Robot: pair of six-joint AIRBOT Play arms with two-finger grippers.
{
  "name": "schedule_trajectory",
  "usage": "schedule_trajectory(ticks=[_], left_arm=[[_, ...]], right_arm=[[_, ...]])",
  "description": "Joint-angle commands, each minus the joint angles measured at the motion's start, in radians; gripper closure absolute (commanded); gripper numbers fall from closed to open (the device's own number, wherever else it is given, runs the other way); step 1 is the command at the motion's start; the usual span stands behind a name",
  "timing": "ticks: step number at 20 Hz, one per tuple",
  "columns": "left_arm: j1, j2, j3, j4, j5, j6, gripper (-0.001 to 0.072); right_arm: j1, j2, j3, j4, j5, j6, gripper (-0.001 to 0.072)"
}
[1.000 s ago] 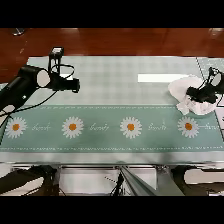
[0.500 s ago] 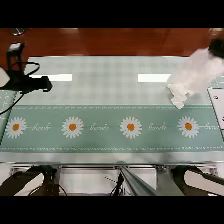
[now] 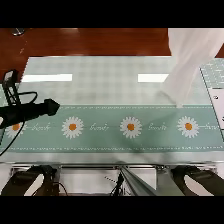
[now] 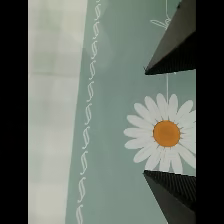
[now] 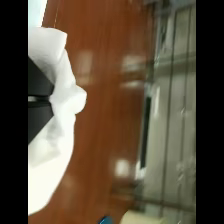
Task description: Fold the shirts.
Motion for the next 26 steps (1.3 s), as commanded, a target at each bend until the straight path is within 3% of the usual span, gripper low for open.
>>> schedule_trajectory(ticks=[1,4,7,10,12,14,15,16,17,21,24,26], left_arm=[[-0.031,0.026,-0.058,-0.06,0.028,0.001,0.0005],[-0.045,0.026,-0.058,-0.06,0.076,0.001,0.0005],[-0.045,0.026,-0.058,-0.068,0.098,0.001,0.0005],[-0.045,0.024,-0.058,-0.068,0.097,0.001,0.0005],[-0.045,0.024,-0.058,-0.068,0.098,0.001,0.0005],[-0.045,0.024,-0.058,-0.067,0.097,0.001,0.0005],[-0.045,0.024,-0.058,-0.067,0.098,0.001,0.0005],[-0.045,0.024,-0.058,-0.067,0.098,0.001,0.0005],[-0.045,0.024,-0.058,-0.067,0.098,0.001,0.0005],[-0.043,0.024,-0.057,-0.037,-0.024,0.002,0.0005],[-0.043,0.024,-0.058,0.024,-0.145,0.0,0.0006],[-0.043,0.014,-0.077,-0.049,-0.146,-0.02,0.0007]], right_arm=[[0.187,0.029,0.035,-0.003,0.05,-0.025,0.0691],[0.33,-0.023,0.02,-0.003,0.202,-0.015,0.0691],[0.454,-0.082,-0.168,0.001,0.247,0.04,0.0691],[0.554,-0.143,-0.451,0.021,0.119,0.111,0.0691],[0.592,-0.212,-0.584,0.148,-0.011,0.118,0.069],[0.606,-0.305,-0.605,0.283,-0.02,0.113,0.0689],[0.605,-0.344,-0.605,0.344,-0.03,0.106,0.0661],[0.589,-0.364,-0.603,0.375,-0.043,0.105,0.0444],[0.559,-0.367,-0.598,0.382,-0.047,0.09,0.0107],[0.247,-0.279,-0.536,0.348,0.12,0.048,0.0088],[-0.091,-0.183,-0.539,0.187,0.24,0.042,0.0091],[-0.303,-0.142,-0.595,0.171,0.272,0.031,0.0091]])
